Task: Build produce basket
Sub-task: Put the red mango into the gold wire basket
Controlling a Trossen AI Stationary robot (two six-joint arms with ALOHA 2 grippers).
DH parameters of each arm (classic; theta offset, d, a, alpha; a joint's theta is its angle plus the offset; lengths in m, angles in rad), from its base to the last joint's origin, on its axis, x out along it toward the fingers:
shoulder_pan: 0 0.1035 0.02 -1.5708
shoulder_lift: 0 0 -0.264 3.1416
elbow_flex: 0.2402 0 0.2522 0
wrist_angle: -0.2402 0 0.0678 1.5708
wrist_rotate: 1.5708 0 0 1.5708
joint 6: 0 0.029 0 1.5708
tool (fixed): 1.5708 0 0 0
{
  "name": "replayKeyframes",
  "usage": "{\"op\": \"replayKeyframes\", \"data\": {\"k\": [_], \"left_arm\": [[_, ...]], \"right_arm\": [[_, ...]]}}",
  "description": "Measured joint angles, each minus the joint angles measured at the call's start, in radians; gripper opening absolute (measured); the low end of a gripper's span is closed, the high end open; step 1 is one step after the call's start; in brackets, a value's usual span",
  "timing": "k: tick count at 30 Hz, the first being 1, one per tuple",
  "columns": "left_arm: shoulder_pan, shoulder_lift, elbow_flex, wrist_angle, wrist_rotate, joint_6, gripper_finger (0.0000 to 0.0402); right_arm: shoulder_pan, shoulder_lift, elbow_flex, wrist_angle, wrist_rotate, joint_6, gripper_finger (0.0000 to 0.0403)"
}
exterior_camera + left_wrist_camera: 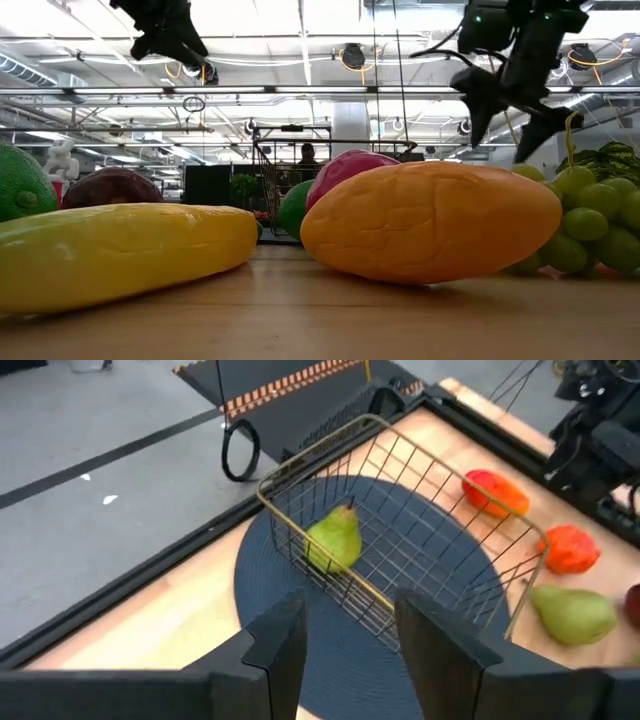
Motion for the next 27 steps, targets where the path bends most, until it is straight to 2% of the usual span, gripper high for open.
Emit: {"op": "replayKeyframes", "data": {"k": [13,27], "left_arm": [[0.000,0.093,0.000,0.006,0.000,-0.067,0.0154],[0.000,0.096,0.000,0.077,-0.001,-0.078,0.0154]], "right_arm": [[0.006,0.008,-0.147,0.018,0.052,-0.063,0.0352],[-0.009,0.007,-0.338,0.339,0.047,-0.161,0.0352]]}}
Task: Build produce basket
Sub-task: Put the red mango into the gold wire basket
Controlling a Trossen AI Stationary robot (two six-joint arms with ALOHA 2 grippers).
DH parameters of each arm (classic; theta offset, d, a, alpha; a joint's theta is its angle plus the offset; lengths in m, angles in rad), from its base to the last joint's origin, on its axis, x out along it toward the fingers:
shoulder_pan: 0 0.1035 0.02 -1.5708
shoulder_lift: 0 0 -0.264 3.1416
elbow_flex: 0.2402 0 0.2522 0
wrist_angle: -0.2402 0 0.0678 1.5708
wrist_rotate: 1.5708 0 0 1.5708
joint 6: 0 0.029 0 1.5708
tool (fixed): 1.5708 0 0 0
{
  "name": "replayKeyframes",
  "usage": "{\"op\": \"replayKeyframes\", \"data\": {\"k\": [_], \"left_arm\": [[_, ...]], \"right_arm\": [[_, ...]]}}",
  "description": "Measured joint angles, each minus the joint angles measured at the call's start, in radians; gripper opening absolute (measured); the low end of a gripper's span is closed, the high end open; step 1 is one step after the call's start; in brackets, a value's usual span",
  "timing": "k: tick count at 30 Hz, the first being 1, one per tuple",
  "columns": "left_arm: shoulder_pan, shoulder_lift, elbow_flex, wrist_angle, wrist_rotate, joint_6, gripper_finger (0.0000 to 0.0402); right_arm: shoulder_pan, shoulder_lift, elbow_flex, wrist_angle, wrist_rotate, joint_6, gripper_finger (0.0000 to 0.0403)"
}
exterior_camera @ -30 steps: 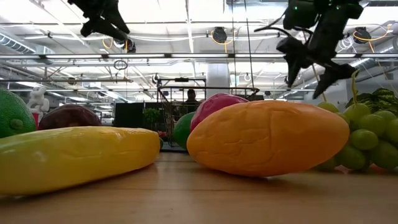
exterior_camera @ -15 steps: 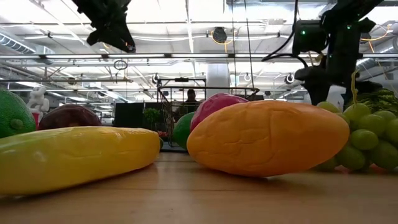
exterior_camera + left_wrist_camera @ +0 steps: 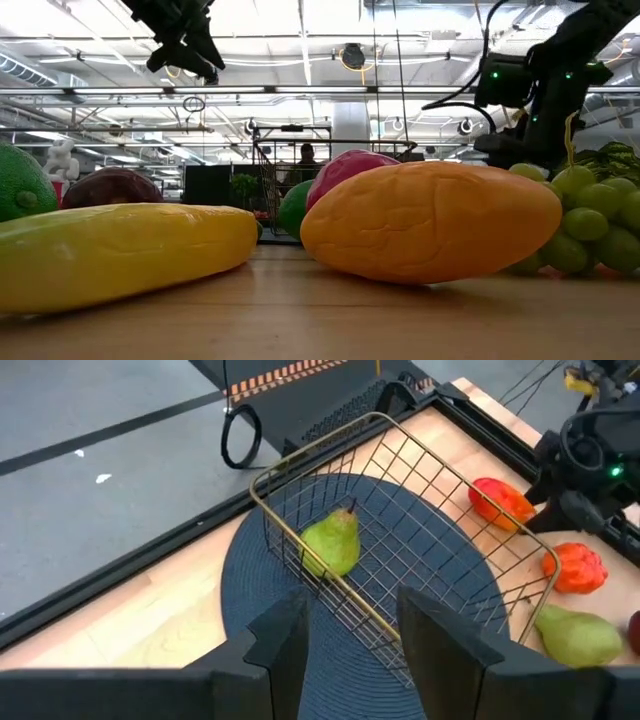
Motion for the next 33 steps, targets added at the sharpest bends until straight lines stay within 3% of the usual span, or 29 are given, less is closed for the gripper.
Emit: {"op": "replayKeyframes", "data": {"k": [14,19,23,27,33], "left_arm": [[0.000,0.000,0.000,-0.002,-0.011,-0.138,0.0154],[0.000,0.000,0.000,-0.003,-0.011,-0.182,0.0154],[0.000,0.000,0.000,-0.003,0.001,-0.172,0.0154],[-0.001,0.000,0.000,-0.004,0.026,-0.144,0.0154],[-0.020,0.000,0.000,-0.011,0.036,-0.140,0.0154]], "right_arm": [[0.000,0.000,-0.057,0.042,0.003,-0.185,0.0243],[0.000,-0.012,-0.057,0.065,-0.041,-0.191,0.0224],[0.000,-0.041,-0.044,0.109,-0.177,-0.124,0.0234],[0.017,-0.086,-0.023,0.184,-0.329,0.056,0.0238],[0.069,-0.179,0.022,0.225,-0.343,0.246,0.0224]]}}
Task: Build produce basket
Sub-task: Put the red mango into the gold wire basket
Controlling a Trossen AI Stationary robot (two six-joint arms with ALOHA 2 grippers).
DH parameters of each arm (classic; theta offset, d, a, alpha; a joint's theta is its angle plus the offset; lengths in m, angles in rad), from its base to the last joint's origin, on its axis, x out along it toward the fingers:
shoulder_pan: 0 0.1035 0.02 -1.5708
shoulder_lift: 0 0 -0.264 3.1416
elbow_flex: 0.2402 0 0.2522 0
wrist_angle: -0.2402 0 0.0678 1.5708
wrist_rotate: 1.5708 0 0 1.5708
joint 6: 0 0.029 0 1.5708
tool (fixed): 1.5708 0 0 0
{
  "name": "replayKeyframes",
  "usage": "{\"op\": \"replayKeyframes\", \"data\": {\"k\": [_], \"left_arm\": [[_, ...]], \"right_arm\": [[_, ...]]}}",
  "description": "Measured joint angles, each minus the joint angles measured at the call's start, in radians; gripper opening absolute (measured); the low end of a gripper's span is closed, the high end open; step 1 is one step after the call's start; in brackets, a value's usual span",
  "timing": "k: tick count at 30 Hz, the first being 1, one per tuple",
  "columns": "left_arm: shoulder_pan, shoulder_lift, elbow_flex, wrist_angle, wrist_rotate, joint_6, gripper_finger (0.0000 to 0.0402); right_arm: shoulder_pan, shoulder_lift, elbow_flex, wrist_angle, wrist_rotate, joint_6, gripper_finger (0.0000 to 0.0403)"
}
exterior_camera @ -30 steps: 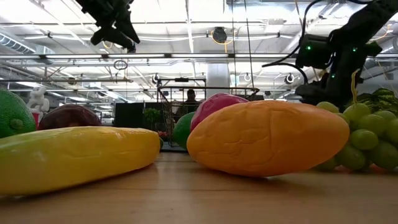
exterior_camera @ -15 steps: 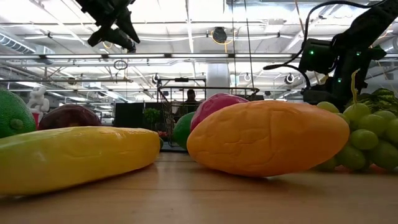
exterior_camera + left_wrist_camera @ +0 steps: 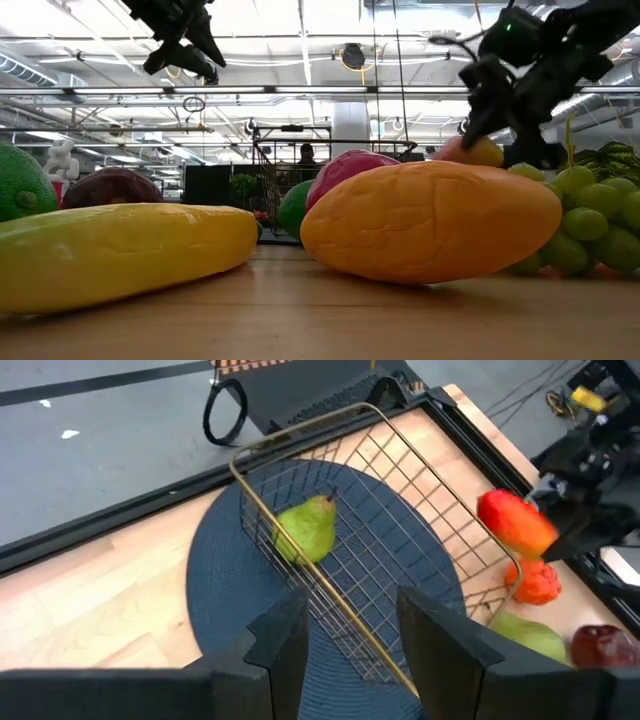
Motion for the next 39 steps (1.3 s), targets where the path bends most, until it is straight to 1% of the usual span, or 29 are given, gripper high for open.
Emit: {"op": "replayKeyframes", "data": {"k": [4,6,8,12,15,18,19,22,23,26,31,33,35,39], "left_arm": [[-0.021,0.000,0.000,0.000,0.001,-0.002,0.0154],[-0.033,0.000,0.000,-0.001,0.001,-0.009,0.0154],[-0.045,0.000,0.000,-0.001,0.002,-0.016,0.0154],[-0.073,0.000,0.000,-0.003,0.003,-0.034,0.0154],[-0.096,0.000,0.000,-0.003,0.004,-0.043,0.0154],[-0.122,0.000,0.000,-0.003,0.004,-0.044,0.0154],[-0.130,0.000,0.000,-0.003,0.005,-0.045,0.0154],[-0.155,0.000,0.000,-0.003,0.016,-0.050,0.0154],[-0.163,0.000,0.000,-0.003,0.016,-0.055,0.0154],[-0.179,0.000,0.000,-0.003,0.018,-0.059,0.0154],[-0.195,0.000,0.000,-0.002,0.014,-0.083,0.0154],[-0.196,0.000,0.000,-0.002,0.010,-0.091,0.0154],[-0.196,0.000,0.000,-0.002,0.010,-0.113,0.0154],[-0.200,0.000,0.000,-0.002,0.009,-0.151,0.0154]], "right_arm": [[0.025,-0.070,0.033,0.016,0.001,0.094,0.0228],[0.037,-0.098,0.048,0.080,0.008,0.136,0.0230],[0.053,-0.119,0.057,0.176,0.042,0.168,0.0230],[0.083,-0.125,0.060,0.439,0.116,0.177,0.0228],[0.101,-0.109,0.060,0.611,0.159,0.136,0.0228],[0.117,-0.089,0.060,0.743,0.175,0.090,0.0228],[0.124,-0.082,0.060,0.783,0.196,0.074,0.0228],[0.147,-0.054,0.067,0.850,0.267,-0.010,0.0228],[0.151,-0.044,0.075,0.854,0.273,-0.042,0.0228],[0.154,-0.012,0.112,0.856,0.261,-0.132,0.0228],[0.158,0.024,0.166,0.855,0.213,-0.297,0.0228],[0.157,0.029,0.185,0.857,0.213,-0.358,0.0228],[0.157,0.032,0.201,0.856,0.211,-0.444,0.0228],[0.157,0.030,0.215,0.857,0.160,-0.641,0.0228]]}}
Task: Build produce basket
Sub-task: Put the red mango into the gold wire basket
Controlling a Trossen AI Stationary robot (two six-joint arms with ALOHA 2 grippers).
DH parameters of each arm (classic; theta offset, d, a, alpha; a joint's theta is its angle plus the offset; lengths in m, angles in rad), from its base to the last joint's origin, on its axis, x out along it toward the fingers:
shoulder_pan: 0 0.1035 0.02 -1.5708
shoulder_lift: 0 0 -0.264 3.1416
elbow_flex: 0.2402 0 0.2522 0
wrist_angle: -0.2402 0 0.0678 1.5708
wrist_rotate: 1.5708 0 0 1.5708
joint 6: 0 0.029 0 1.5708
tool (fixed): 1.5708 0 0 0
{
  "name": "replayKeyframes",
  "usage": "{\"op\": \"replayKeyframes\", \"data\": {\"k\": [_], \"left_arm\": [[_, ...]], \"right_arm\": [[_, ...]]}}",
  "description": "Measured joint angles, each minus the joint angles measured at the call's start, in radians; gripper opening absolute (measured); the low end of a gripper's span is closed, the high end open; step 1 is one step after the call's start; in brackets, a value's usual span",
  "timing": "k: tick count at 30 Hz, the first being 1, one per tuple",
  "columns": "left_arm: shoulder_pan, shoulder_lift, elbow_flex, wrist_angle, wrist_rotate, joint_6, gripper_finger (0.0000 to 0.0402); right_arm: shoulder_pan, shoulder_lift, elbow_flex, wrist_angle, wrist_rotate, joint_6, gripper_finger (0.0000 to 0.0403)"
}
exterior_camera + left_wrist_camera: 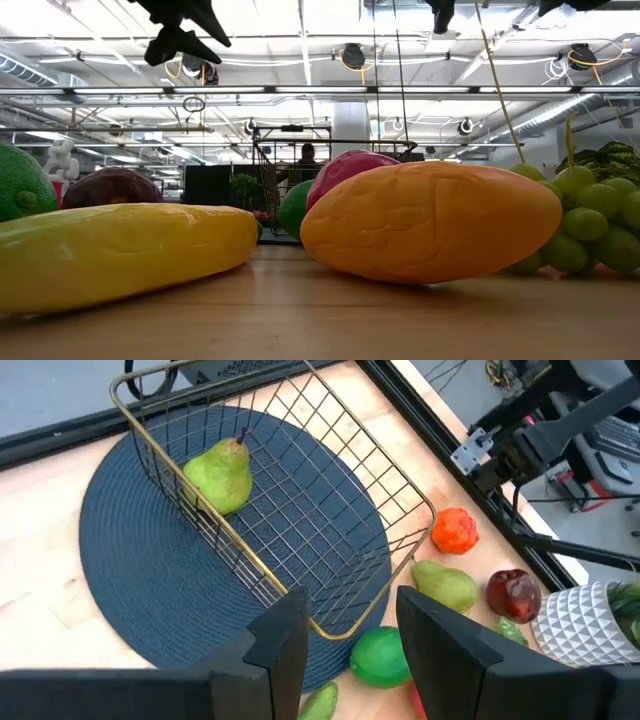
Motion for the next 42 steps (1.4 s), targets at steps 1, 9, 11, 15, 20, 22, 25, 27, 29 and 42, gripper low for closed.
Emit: {"op": "replayKeyframes", "data": {"k": [1,9,11,15,20,22,25,27,29,42], "left_arm": [[-0.002,0.000,0.000,0.000,-0.001,0.001,0.0154],[0.002,0.000,0.000,0.003,-0.027,0.041,0.0154],[0.003,0.000,0.000,0.003,-0.043,0.055,0.0154],[0.003,0.000,0.000,0.003,-0.056,0.065,0.0154],[0.003,0.000,0.000,0.003,-0.056,0.068,0.0154],[0.003,0.000,0.000,0.004,-0.056,0.074,0.0154],[0.003,0.000,0.000,0.004,-0.057,0.090,0.0154],[0.003,0.000,0.000,0.004,-0.057,0.105,0.0154],[0.003,0.000,0.000,0.004,-0.057,0.115,0.0154],[-0.017,0.000,0.000,0.004,-0.055,0.095,0.0154]], "right_arm": [[0.000,0.000,0.001,0.000,-0.003,-0.045,0.0228],[-0.002,0.002,0.002,-0.008,0.001,-0.301,0.0228],[-0.009,0.006,0.002,-0.014,0.002,-0.296,0.0228],[-0.017,0.008,0.002,-0.016,0.004,-0.246,0.0228],[-0.024,0.008,0.002,-0.016,0.005,-0.167,0.0228],[-0.030,0.008,0.002,-0.017,0.006,-0.135,0.0228],[-0.037,0.008,0.002,-0.017,0.010,-0.072,0.0228],[-0.040,0.008,0.002,-0.017,0.038,-0.010,0.0228],[-0.043,0.008,0.002,-0.017,0.061,0.058,0.0228],[-0.043,0.008,0.002,-0.017,0.086,0.556,0.0228]]}}
